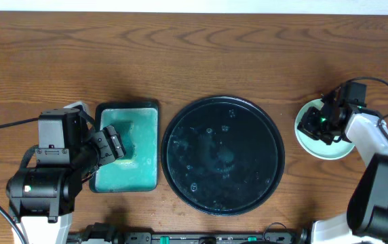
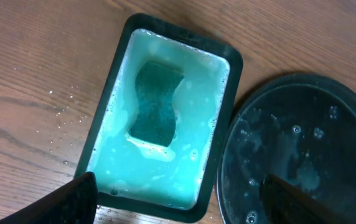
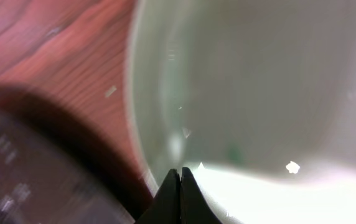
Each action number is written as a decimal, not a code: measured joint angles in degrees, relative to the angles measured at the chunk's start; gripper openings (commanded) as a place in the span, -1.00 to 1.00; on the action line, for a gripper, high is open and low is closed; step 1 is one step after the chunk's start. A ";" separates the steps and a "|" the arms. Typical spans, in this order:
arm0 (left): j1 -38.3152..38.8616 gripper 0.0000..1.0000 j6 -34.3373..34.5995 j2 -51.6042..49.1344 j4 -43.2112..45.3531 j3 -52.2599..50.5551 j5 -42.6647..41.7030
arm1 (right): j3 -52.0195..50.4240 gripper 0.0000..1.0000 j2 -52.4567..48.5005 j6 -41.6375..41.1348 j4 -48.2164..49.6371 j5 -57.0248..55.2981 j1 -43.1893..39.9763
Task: Clean dirty plates on tray and stack at the side
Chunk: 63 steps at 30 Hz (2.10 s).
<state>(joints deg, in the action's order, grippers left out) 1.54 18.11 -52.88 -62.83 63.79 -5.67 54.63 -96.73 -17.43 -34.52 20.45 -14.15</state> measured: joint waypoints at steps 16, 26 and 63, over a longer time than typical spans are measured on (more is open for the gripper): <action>0.02 0.69 0.28 0.00 0.15 0.00 0.00 | 0.07 0.99 45.62 1.05 -11.26 11.67 2.38; 0.02 0.70 0.28 0.00 0.15 0.00 0.00 | -3.67 0.99 63.87 9.31 -14.99 -2.27 6.40; 0.02 0.71 0.17 0.61 0.68 -0.13 0.26 | -51.93 0.99 95.95 12.02 26.45 -15.02 11.52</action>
<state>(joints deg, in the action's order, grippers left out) 1.56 18.28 -52.27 -62.15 63.66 -5.41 2.70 -0.78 -5.41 -8.08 5.43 -2.63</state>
